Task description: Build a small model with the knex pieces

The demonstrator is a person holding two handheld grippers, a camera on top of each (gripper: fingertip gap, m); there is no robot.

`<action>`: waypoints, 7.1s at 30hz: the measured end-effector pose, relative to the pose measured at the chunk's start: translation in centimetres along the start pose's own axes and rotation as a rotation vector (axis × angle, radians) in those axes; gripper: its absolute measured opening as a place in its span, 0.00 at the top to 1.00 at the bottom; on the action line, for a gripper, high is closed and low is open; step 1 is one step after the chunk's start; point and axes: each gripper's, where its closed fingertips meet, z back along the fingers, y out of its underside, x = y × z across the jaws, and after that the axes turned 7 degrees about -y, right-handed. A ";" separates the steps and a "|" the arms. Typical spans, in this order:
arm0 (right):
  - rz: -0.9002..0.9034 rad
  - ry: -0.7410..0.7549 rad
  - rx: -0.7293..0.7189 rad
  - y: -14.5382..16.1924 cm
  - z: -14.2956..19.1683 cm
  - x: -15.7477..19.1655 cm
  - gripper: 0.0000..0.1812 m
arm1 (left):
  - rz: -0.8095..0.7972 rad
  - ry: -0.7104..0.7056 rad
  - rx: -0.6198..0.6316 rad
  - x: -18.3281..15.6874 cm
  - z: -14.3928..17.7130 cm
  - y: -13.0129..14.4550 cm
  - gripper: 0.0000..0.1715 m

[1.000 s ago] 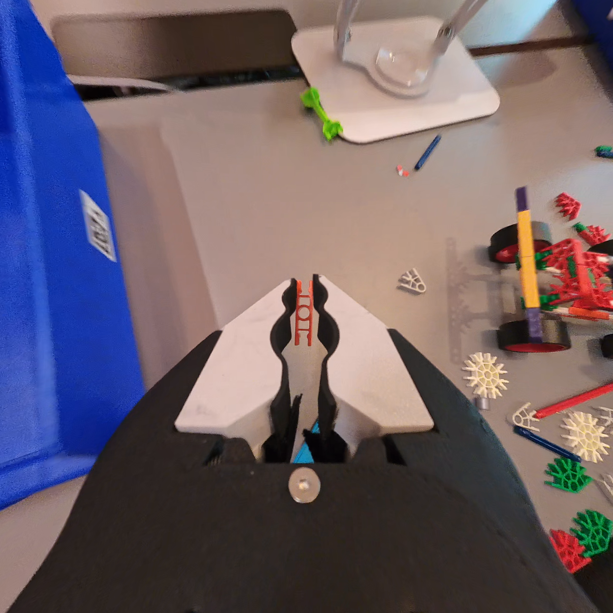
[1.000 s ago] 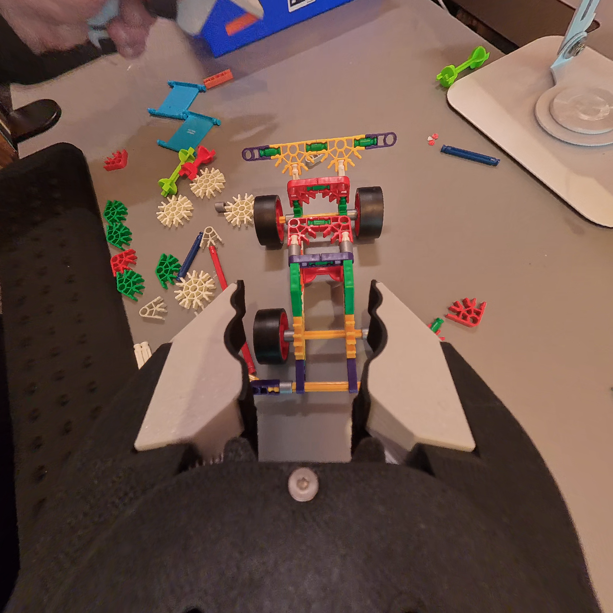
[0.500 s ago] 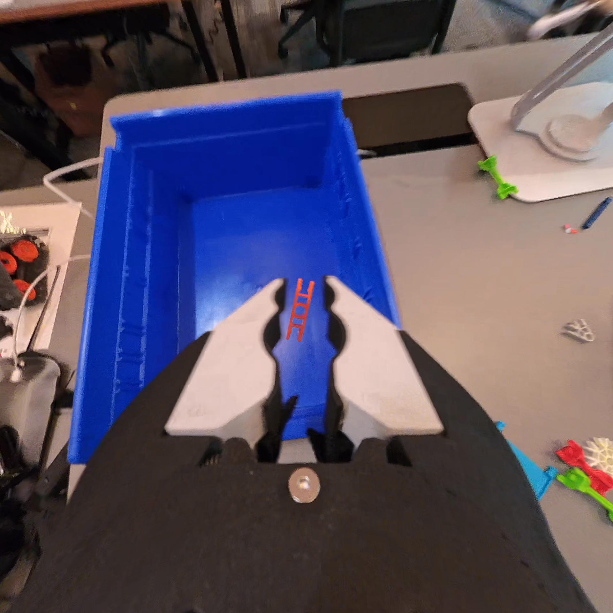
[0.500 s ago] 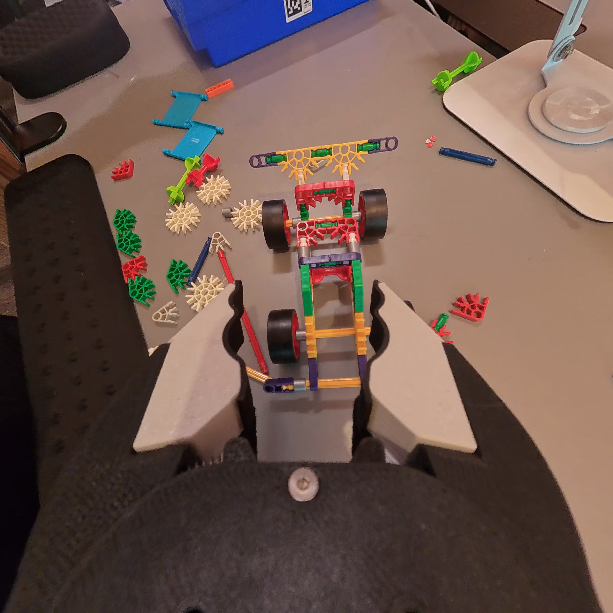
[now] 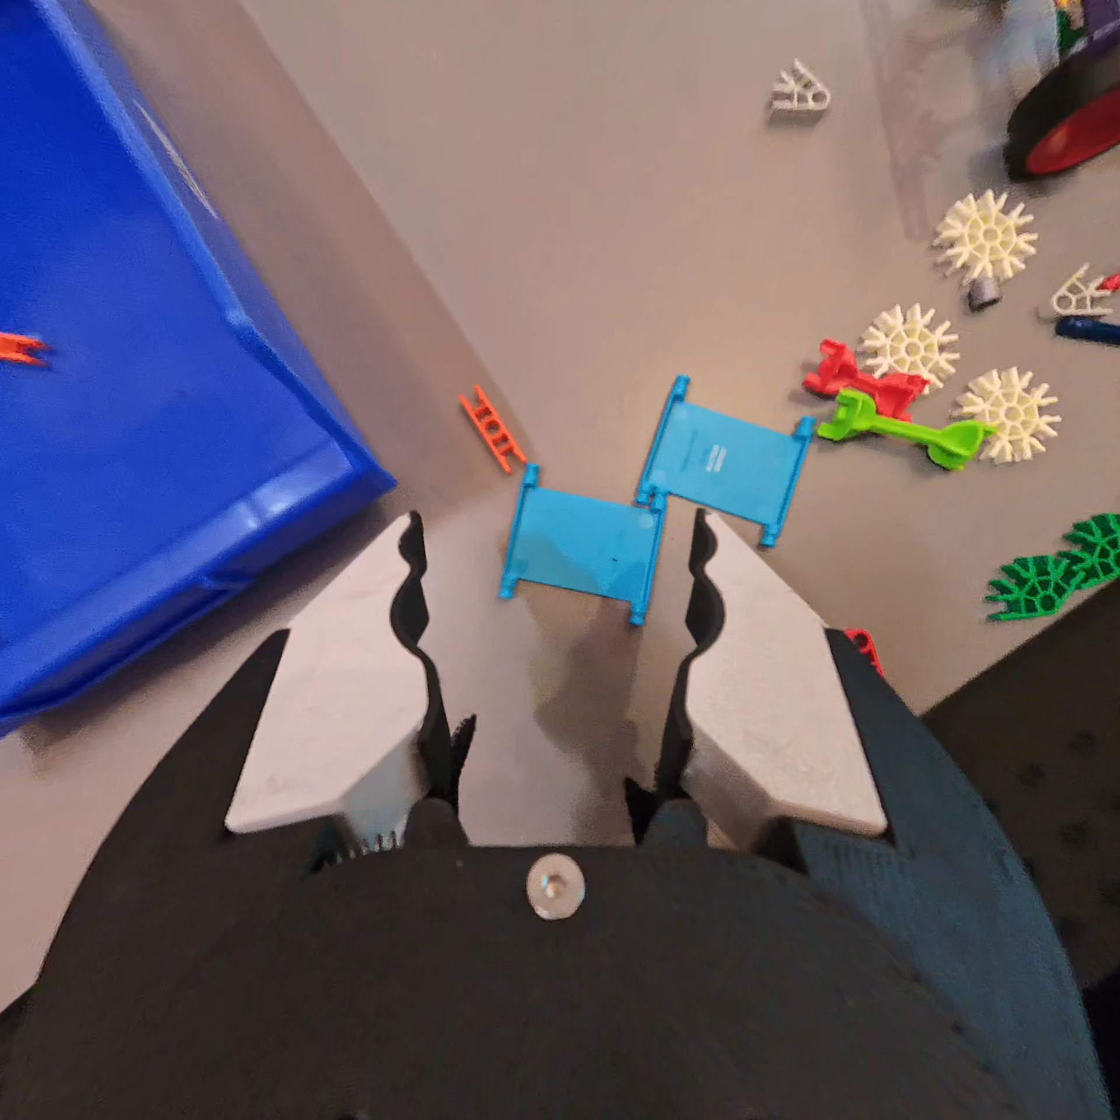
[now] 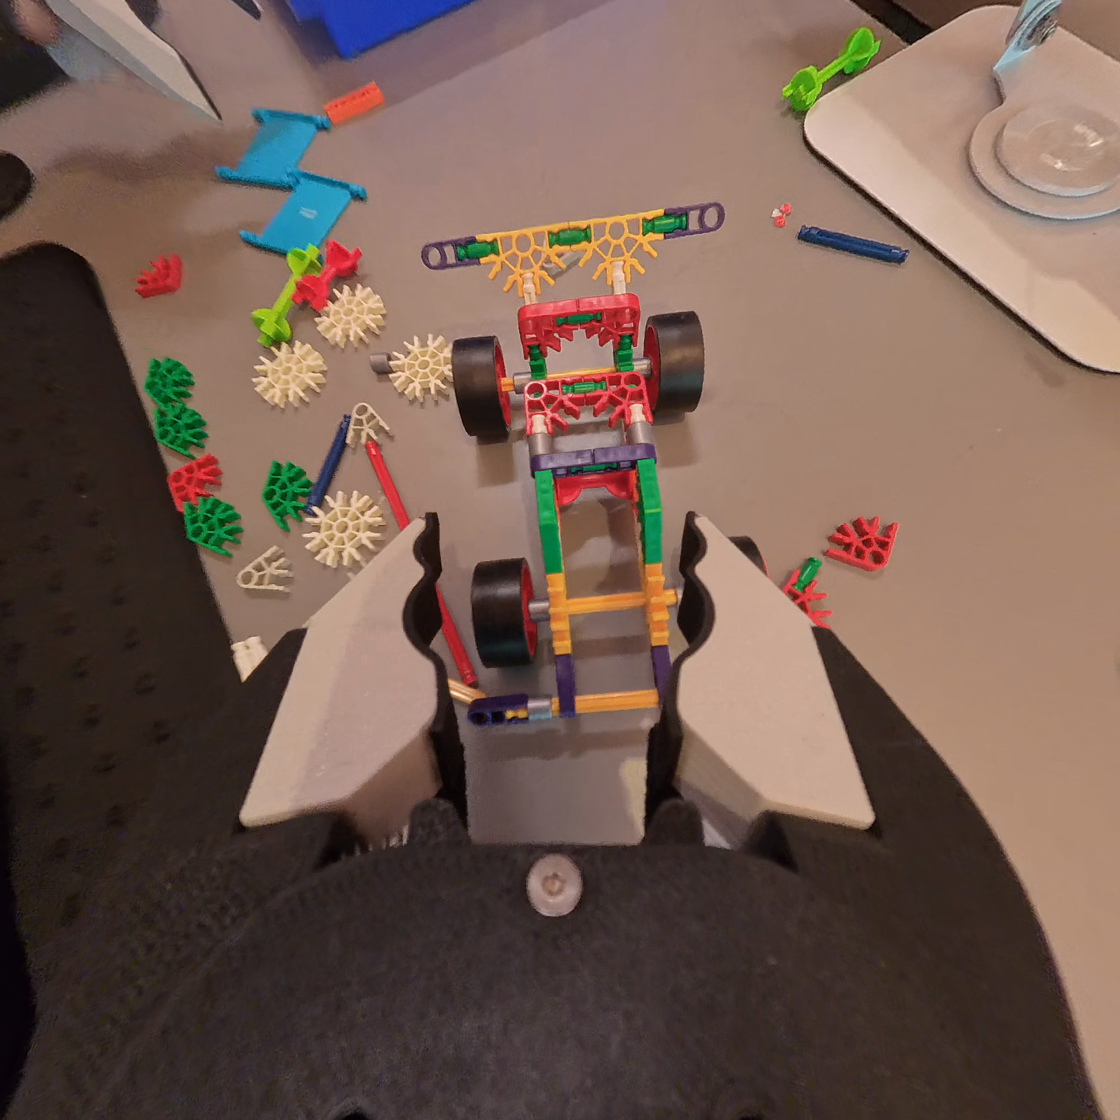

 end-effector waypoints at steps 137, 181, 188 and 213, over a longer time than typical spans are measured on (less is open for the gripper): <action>-0.039 -0.007 -0.134 -0.4 0.5 5.4 0.67 | -0.046 0.074 -0.181 -7.2 -1.7 -4.0 1.00; -0.174 0.028 -0.001 -0.9 -9.3 6.9 0.62 | -0.255 0.396 -0.124 -17.8 -5.3 -4.4 0.78; -0.163 0.013 -0.005 -1.5 -9.5 7.0 0.62 | -0.177 0.112 -0.288 -6.8 1.0 -9.1 0.78; -0.088 0.060 0.139 -2.4 -14.7 6.6 0.81 | -0.015 -0.083 -0.011 0.1 -4.5 -0.2 0.74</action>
